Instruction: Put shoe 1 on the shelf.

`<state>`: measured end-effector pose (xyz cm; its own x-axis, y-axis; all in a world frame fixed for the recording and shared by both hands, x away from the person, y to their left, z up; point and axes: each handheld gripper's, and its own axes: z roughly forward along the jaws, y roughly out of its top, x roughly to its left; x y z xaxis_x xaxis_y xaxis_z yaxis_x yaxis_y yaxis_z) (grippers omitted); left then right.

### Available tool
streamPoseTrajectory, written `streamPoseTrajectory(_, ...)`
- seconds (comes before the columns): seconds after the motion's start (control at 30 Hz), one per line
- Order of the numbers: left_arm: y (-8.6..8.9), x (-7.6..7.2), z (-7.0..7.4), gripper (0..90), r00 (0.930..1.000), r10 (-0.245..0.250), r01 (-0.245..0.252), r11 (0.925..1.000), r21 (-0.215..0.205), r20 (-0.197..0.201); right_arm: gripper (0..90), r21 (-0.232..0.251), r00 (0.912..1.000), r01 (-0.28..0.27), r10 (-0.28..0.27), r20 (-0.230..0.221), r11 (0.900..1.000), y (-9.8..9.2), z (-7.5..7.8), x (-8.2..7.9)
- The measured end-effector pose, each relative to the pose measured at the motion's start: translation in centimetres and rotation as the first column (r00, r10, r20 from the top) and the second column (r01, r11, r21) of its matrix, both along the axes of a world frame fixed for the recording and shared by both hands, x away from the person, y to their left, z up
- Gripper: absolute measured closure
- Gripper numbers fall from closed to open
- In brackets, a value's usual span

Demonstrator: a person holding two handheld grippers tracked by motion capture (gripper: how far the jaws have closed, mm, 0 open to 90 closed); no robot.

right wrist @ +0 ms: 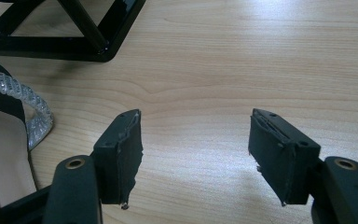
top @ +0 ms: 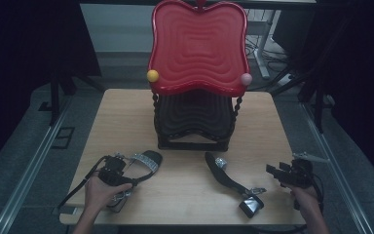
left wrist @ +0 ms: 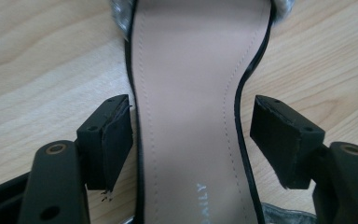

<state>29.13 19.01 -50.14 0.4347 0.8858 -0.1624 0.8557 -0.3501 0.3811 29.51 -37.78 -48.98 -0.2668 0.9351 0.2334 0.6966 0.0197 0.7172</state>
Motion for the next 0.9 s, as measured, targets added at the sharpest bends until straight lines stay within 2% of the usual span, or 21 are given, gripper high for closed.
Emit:
streamPoseTrajectory(0.1, -0.5, 0.0, -0.5, 29.9, 0.9999, -0.001, 0.001, 0.9988, 0.048, -0.01, 34.8, -0.001, 1.0, 0.002, -0.002, -0.004, 1.0, -0.1, 0.0, 0.0)
streamPoseTrajectory(0.2, -0.8, -0.1, -0.8, 34.2, 0.9999, 0.011, -0.01, 0.9965, 0.082, -0.01, 34.7, -0.002, 1.0, 0.006, -0.006, -0.008, 1.0, -0.1, 0.0, 0.0)
streamPoseTrajectory(0.3, -0.8, -0.2, -0.8, 39.7, 0.9995, 0.031, -0.031, 0.9967, 0.076, -0.002, 34.7, -0.001, 1.0, 0.008, -0.008, -0.005, 1.0, -0.2, 0.0, 0.0)
streamPoseTrajectory(0.53, -0.5, 0.0, -0.6, 41.2, 0.9995, 0.03, -0.03, 0.9967, 0.076, -0.006, 34.7, -0.001, 0.9999, 0.012, -0.012, -0.007, 1.0, -0.3, 0.0, 0.0)
streamPoseTrajectory(0.6, -0.3, 0.1, -0.4, 41.4, 0.9996, 0.027, -0.026, 0.9984, 0.051, -0.009, 34.7, 0.002, 0.9999, 0.014, -0.014, -0.006, 1.0, -0.3, 0.0, 0.0)
streamPoseTrajectory(0.7, 0.3, 0.3, 0.4, 41.7, 0.9995, 0.029, -0.03, 0.9985, -0.047, -0.012, 34.7, 0.005, 0.9998, 0.018, -0.018, -0.007, 1.0, -0.4, 0.0, 0.0)
streamPoseTrajectory(0.73, 0.5, 0.4, 0.7, 41.8, 0.9996, 0.022, -0.023, 0.9975, -0.067, -0.015, 34.7, 0.005, 0.9998, 0.02, -0.02, -0.006, 1.0, -0.4, 0.0, 0.0)
streamPoseTrajectory(0.8, 1.1, 0.4, 1.4, 41.9, 0.9992, 0.037, -0.038, 0.9897, -0.138, -0.013, 34.7, 0.007, 0.9998, 0.02, -0.02, -0.005, 1.0, -0.5, 0.0, 0.0)
streamPoseTrajectory(0.9, 2.1, 0.4, 2.3, 42.0, 0.999, 0.045, -0.045, 0.98, -0.194, -0.009, 34.7, 0.007, 0.9998, 0.018, -0.018, -0.003, 1.0, -0.4, 0.1, -0.1)
